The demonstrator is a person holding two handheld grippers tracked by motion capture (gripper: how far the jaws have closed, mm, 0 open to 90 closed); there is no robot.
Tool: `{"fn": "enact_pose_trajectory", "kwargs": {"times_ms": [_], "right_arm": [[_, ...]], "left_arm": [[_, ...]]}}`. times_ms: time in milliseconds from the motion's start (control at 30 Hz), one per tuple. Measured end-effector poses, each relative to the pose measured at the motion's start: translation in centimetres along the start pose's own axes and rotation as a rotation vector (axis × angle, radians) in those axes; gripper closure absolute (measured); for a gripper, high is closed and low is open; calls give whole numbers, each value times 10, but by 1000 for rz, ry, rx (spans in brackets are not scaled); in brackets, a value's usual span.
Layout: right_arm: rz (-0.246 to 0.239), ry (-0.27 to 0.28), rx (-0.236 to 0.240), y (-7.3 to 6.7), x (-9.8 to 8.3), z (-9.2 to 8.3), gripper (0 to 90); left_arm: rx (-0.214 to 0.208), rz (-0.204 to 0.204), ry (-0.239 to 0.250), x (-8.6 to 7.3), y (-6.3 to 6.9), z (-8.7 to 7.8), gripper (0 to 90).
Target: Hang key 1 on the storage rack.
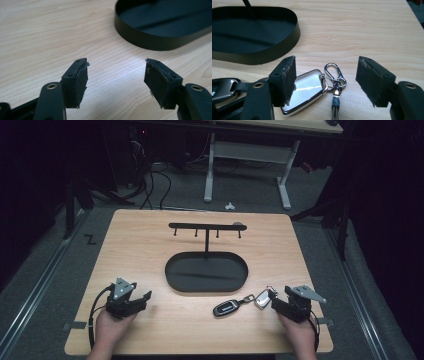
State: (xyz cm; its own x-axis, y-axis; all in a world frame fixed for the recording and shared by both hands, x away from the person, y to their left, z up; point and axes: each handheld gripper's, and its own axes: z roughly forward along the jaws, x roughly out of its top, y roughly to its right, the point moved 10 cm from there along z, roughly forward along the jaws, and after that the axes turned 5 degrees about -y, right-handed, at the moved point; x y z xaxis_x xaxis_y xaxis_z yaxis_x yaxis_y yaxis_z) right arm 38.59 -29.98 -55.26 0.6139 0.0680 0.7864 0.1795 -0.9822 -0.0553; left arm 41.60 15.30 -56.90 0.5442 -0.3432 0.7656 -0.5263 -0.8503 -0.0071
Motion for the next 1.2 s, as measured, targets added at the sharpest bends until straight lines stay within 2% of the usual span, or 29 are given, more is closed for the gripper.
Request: {"fn": "enact_pose_trajectory", "kwargs": {"times_ms": [67, 267, 333, 367, 433, 567, 700, 800, 833, 1033, 1200], "right_arm": [[-1, 0, -1, 0, 0, 0, 324], [-27, -25, 4, -2, -10, 0, 324], [-38, -30, 18, -5, -12, -4, 374], [-40, -37, 40, -8, -13, -6, 419], [-48, -30, 77, -16, -13, -9, 424], [-49, -27, 116, -33, -10, -7, 423], [-90, -46, 156, -57, -10, -1, 448], [-130, -76, 187, -77, -12, 4, 602], [-159, -90, 197, -88, -13, 8, 657], [-178, -156, 174, -100, -22, 21, 705], [-183, -194, 169, -96, -30, 22, 782]], "left_arm": [[-1, 27, 8, 4, 6, 1, 354], [-16, 14, 28, 12, 10, 7, 357], [-31, 10, 16, 12, 12, 10, 357], [-33, 12, 13, 12, 13, 12, 357], [-35, 21, 9, 12, 15, 13, 357], [-38, 26, 7, 11, 17, 13, 357], [-41, 27, 1, 9, 16, 13, 357], [-41, 28, -3, 7, 15, 13, 357], [-41, 28, -5, 7, 15, 13, 356], [-44, 30, -10, 3, 14, 11, 357], [-45, 28, -9, 3, 14, 10, 357]]}}
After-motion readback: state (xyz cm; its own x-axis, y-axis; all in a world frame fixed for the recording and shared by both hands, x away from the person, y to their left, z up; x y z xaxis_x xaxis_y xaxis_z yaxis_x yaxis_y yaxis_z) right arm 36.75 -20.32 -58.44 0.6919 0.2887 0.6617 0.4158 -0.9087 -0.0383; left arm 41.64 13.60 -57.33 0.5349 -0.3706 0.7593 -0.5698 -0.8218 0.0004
